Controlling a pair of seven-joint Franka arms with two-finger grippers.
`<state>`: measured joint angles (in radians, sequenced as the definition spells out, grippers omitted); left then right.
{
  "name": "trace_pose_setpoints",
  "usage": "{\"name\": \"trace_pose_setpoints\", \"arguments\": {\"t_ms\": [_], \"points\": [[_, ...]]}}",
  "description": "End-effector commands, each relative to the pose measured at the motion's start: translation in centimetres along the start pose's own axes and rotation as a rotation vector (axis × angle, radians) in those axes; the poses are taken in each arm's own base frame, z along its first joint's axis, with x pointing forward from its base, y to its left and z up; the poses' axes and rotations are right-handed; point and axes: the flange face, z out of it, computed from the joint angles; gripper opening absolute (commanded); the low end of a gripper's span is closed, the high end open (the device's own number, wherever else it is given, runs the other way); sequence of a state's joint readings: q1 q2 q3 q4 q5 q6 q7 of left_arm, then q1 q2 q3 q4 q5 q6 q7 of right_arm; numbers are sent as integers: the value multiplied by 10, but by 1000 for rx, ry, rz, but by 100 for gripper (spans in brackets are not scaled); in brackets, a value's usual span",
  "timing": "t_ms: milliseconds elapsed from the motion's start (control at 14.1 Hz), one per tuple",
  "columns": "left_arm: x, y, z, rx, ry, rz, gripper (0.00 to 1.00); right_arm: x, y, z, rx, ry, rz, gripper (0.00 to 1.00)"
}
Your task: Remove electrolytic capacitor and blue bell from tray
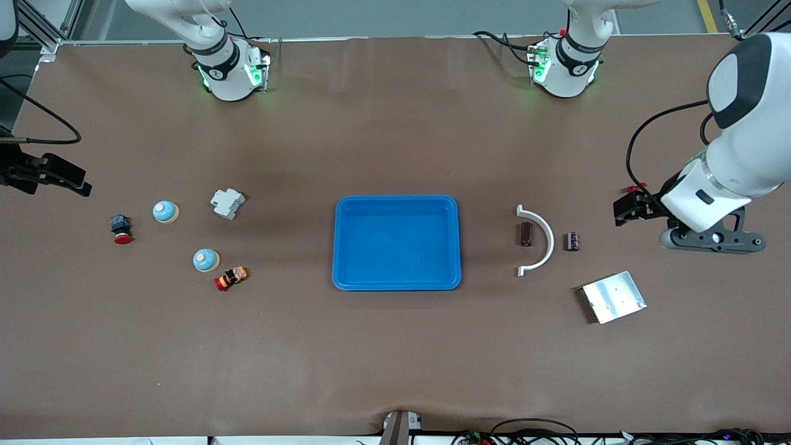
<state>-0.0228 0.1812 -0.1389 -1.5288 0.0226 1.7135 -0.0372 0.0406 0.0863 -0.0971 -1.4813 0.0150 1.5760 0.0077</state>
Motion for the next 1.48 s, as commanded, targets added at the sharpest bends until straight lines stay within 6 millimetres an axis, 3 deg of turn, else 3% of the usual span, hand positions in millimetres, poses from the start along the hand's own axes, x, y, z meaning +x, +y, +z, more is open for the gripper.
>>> {"name": "trace_pose_setpoints", "arguments": {"t_ms": [0,283,495,990,1414], "points": [[-21,-2,-29,-32,9,30,100,-3,5,-6,6,-1,-2,100],[-35,-2,-54,-26,30,10,100,-3,5,-6,6,-1,-3,100],[-40,-1,-53,-13,-5,-2,100,-3,6,-6,6,-1,-2,100],[-51,-1,-70,-11,16,-52,100,-3,5,-6,6,1,-3,100],[-51,7,-68,-14,13,-41,100,-3,5,-6,6,2,-5,100]]}}
